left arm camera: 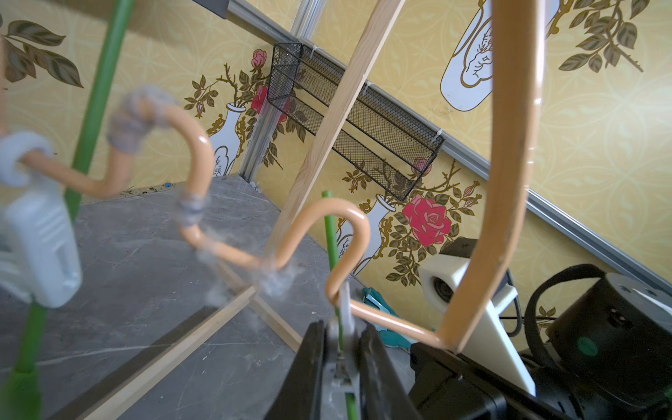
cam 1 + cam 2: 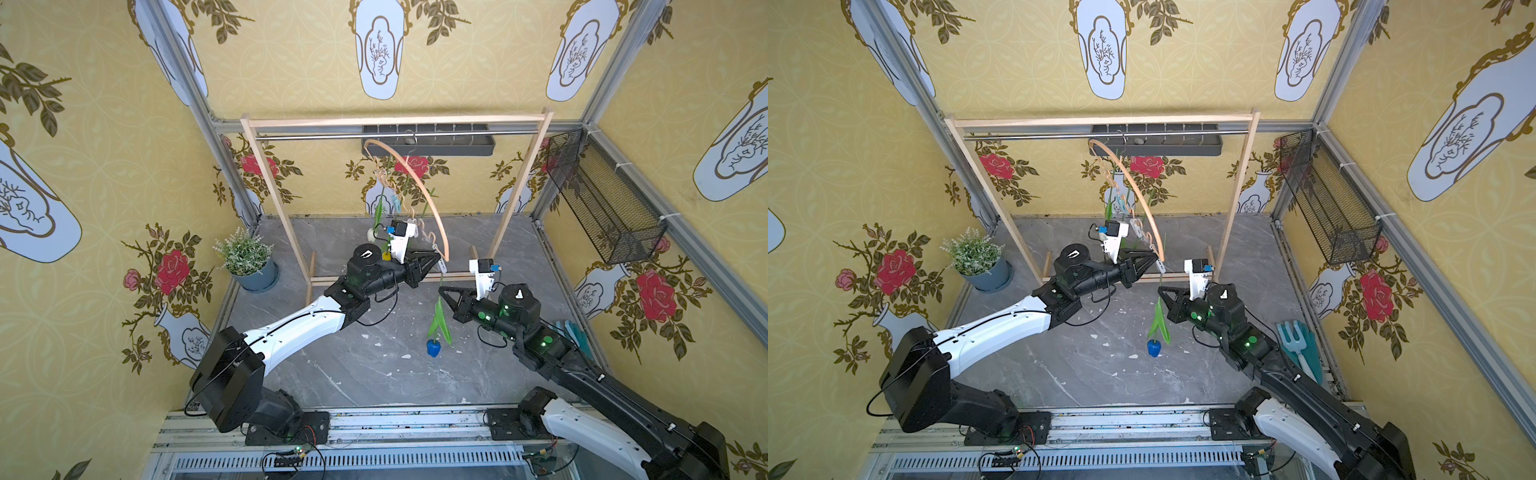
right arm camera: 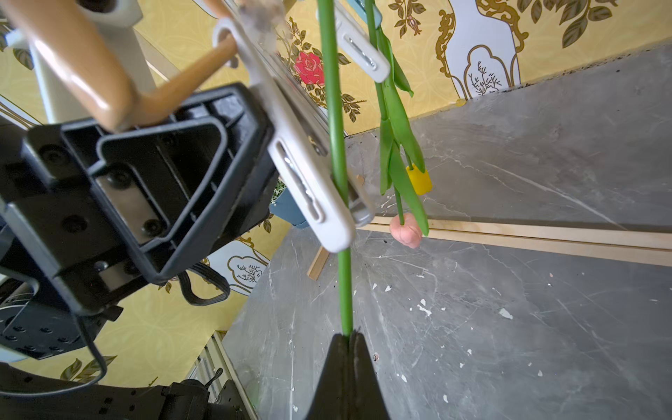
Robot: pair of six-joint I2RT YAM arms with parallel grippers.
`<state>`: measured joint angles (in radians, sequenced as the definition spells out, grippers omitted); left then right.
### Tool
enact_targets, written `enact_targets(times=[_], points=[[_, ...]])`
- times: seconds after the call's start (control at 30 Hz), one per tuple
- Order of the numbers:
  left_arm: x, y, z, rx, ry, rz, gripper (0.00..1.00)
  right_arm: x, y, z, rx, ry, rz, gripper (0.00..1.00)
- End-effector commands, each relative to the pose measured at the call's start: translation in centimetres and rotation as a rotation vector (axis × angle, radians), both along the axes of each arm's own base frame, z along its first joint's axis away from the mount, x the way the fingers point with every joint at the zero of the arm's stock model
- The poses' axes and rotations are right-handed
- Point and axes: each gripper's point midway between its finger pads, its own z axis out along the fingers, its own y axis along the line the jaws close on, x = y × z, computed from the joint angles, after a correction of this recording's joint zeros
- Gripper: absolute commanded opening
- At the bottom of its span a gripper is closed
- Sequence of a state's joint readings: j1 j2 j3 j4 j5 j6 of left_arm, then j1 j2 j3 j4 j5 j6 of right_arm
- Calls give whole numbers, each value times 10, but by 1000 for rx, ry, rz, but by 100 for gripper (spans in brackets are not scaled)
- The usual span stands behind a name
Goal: Dry the flowers on a clothes hanger
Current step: Clamp the flower onto the hanger.
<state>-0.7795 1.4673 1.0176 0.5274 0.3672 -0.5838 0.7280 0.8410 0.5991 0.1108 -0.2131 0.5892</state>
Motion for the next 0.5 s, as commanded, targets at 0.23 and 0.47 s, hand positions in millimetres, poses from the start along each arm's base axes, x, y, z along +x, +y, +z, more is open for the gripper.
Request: enact_targets(times=[0.23,0.47], points=[[-2,0,3,-23,-6,-8,13,8,2,33,-13,-130,-3,0],[-2,0,0,-17,-4,-9,13,7,6,38,-24,-147,18,0]])
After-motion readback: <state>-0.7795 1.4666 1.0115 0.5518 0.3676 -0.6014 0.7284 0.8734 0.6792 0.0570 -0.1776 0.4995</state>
